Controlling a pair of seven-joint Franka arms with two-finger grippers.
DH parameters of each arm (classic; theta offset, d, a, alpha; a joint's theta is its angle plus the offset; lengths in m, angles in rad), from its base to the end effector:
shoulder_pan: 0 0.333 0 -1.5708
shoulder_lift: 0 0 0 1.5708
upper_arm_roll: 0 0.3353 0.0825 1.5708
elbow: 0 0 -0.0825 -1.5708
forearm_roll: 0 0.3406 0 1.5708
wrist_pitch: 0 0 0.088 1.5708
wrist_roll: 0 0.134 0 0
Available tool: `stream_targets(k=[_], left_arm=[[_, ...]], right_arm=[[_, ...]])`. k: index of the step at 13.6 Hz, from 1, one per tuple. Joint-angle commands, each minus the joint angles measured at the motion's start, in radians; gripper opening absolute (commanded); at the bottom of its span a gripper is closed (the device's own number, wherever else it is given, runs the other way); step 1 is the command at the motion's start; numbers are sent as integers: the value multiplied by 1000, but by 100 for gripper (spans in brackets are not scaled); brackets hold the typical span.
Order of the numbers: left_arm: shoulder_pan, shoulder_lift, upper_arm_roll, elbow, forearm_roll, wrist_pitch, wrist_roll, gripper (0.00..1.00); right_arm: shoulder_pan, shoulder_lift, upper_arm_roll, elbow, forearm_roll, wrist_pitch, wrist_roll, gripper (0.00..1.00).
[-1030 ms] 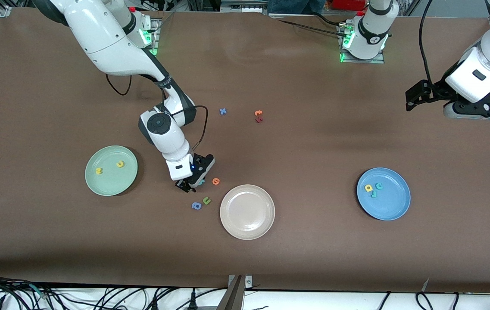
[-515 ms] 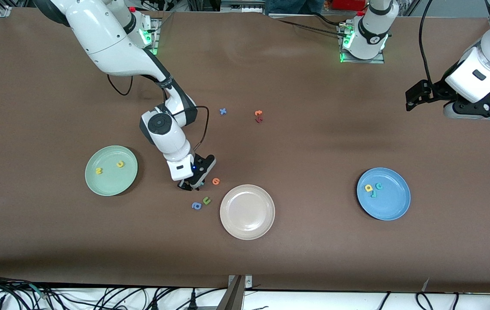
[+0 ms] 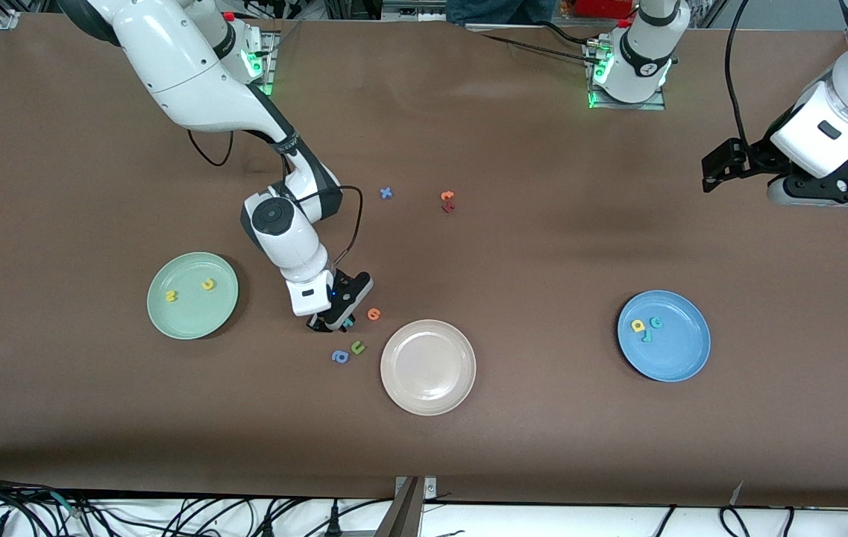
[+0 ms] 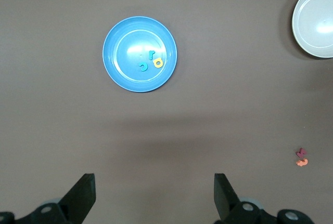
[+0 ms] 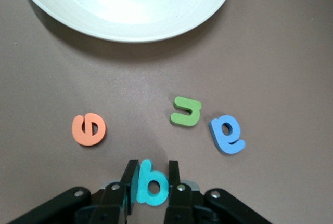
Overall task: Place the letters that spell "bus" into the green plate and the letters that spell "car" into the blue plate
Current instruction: 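Carry the teal b into the green plate and open the right gripper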
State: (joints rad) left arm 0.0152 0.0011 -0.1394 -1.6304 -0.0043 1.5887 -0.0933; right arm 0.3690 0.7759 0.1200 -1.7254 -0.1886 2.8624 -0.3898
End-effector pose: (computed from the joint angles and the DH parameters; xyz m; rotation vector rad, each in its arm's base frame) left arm 0.5060 -0.0637 0.5923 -3.1403 0.0483 0.0676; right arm 0.6135 0.3225 0.1997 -2.7005 -1.4767 -0.5757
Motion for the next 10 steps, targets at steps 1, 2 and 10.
stream_targets(k=[1,2,10], left_arm=[[-1,-6,-3,15,13,-21,1,100],[-1,-6,-3,15,13,-21,1,100],[-1,-6,-3,15,13,-21,0,100]], right_arm=[[4,-6,-6,13,20,0,-4,11],[2,-13,-6,12,20,-6,-4,11],[-137,-285,-3,-134,20,-319,-88,11]])
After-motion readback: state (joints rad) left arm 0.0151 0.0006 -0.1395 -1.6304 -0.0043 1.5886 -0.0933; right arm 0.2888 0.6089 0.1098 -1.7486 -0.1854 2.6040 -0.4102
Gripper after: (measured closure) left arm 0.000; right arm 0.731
